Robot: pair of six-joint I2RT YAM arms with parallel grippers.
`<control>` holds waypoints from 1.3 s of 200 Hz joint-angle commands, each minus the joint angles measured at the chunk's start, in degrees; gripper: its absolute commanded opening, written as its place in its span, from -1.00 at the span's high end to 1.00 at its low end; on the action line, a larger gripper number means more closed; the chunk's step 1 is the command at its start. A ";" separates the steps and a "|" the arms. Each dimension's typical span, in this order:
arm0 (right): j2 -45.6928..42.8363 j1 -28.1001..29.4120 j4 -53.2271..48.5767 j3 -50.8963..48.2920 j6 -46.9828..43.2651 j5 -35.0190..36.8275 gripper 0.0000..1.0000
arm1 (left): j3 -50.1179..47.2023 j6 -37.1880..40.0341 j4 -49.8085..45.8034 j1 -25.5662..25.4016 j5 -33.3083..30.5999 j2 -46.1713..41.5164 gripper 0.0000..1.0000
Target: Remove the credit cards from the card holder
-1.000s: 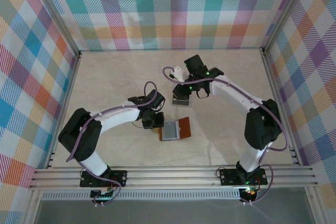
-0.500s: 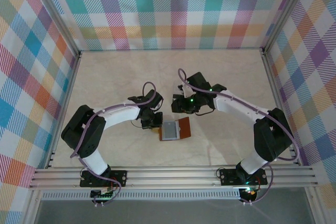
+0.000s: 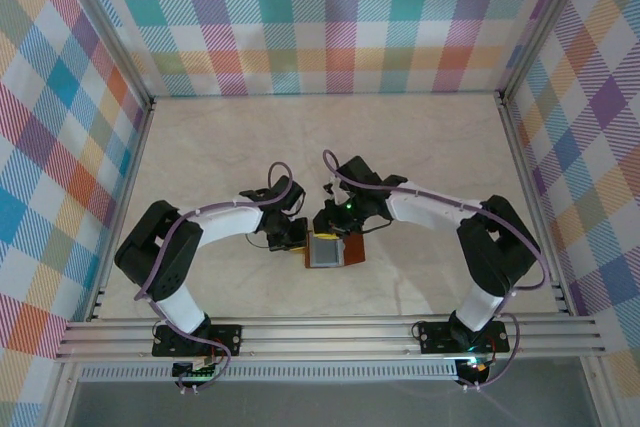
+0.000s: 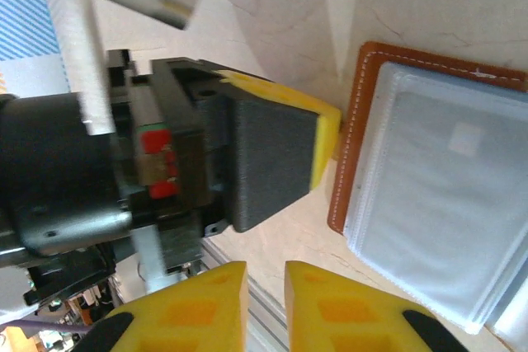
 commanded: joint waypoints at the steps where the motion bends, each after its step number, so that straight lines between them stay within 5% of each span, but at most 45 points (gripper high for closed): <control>1: 1.42 0.50 1.20 -0.77 1.51 0.30 0.63 | -2.32 -0.02 0.67 0.46 0.63 0.73 0.94; 143: 8.94 2.43 2.53 -0.28 2.33 2.35 0.71 | -2.82 0.01 0.66 0.56 1.10 1.11 0.95; 260: 8.43 2.67 -7.28 0.77 -1.68 12.03 0.43 | -1.64 0.61 0.22 0.55 1.45 2.12 0.96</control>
